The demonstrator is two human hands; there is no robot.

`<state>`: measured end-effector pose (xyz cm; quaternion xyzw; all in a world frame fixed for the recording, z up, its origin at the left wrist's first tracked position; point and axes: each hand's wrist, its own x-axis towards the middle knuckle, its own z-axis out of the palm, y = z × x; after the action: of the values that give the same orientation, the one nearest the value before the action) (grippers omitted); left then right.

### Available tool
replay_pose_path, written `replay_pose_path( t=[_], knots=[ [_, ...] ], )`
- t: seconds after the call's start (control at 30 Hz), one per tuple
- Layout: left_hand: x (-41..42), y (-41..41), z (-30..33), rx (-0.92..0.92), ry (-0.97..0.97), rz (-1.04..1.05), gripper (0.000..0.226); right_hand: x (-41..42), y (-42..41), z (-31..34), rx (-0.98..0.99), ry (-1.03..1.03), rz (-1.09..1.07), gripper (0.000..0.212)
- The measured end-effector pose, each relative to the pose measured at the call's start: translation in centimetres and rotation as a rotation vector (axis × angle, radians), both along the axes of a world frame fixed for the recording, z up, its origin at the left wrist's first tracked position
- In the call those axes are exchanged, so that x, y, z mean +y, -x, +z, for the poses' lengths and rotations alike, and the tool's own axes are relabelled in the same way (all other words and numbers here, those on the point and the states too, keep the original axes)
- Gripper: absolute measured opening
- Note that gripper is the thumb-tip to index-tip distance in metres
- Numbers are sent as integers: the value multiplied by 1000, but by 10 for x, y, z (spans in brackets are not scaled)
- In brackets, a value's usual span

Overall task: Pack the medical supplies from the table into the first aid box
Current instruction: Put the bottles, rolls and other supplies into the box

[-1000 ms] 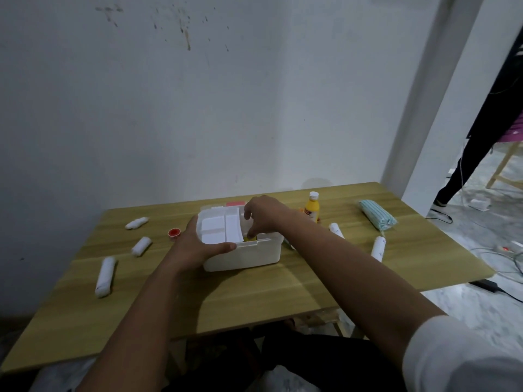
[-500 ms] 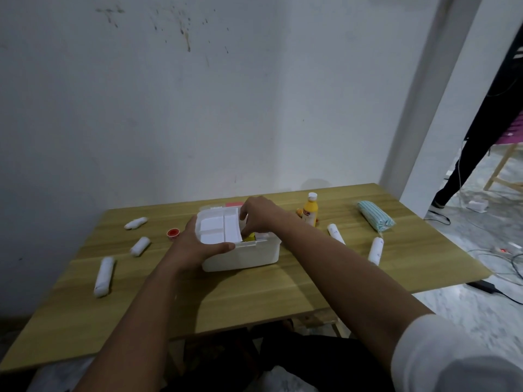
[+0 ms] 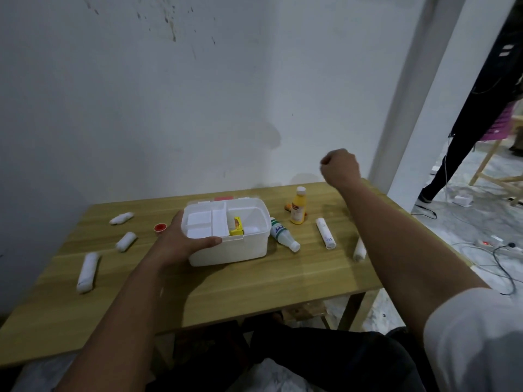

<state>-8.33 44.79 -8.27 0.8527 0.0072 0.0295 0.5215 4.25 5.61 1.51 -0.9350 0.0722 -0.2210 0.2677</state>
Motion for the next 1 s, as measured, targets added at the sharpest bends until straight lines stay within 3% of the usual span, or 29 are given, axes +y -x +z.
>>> replay_pose_path(
  t=[0.07,0.2,0.37,0.47,0.67,0.9,1.0],
  knots=[
    [-1,0,0,0,3,-3,111,-29,0,-16,115,46,-90,29],
    [-1,0,1,17,-13,13,111,-61,15,-52,310,187,-191,15],
    [2,-1,1,40,-38,13,117,-65,24,-88,450,229,-339,34],
    [1,-1,2,46,-36,18,114,-66,25,-98,415,208,-332,42],
    [-1,2,2,35,-26,9,113,-67,19,-78,241,234,-254,34],
    [-2,6,5,30,-24,12,117,-20,13,-9,1,-71,-22,52],
    [-3,5,5,28,-18,11,114,7,16,22,23,-128,179,53]
  ],
)
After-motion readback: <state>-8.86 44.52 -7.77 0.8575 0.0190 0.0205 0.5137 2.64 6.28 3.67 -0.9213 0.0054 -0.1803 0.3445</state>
